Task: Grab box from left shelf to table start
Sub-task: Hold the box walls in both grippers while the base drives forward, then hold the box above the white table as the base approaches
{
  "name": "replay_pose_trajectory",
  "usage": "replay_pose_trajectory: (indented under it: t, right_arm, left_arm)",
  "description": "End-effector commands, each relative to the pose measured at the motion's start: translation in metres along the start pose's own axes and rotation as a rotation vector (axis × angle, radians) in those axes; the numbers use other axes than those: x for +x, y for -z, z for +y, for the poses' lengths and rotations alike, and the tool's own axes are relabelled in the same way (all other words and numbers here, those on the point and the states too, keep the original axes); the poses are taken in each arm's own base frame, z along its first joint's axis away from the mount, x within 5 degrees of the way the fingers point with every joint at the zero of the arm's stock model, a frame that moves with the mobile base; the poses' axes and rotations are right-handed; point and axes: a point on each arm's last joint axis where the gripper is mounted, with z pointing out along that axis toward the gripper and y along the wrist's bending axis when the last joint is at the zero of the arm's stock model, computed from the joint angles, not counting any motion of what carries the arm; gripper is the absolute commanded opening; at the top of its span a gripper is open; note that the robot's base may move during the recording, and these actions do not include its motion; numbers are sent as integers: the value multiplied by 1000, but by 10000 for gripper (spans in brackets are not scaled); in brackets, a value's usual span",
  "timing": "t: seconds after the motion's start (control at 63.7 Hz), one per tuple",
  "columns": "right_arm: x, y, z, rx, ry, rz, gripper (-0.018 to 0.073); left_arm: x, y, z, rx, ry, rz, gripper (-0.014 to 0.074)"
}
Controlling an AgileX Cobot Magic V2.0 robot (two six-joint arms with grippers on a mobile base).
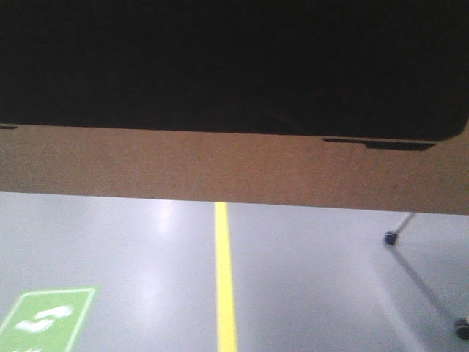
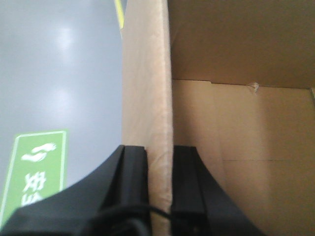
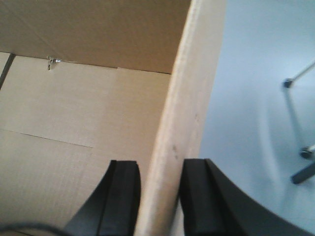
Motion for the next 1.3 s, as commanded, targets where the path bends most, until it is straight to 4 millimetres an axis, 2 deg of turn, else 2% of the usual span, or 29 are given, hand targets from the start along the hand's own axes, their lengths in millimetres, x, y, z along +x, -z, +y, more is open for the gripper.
replay_pose_trajectory:
  t: [0.0,0.957,1.286]
  right_arm:
    - [-15,10,-5,44,54,-139,57]
    - [-15,10,-5,44,54,-139,57]
    - [-15,10,-5,44,54,-139,57]
  left_arm:
    - [-25,15,4,62,8,-221,-94]
    - [-25,16,3,84,16,-220,-94]
    - [-26,22,10,87,25,-251,-94]
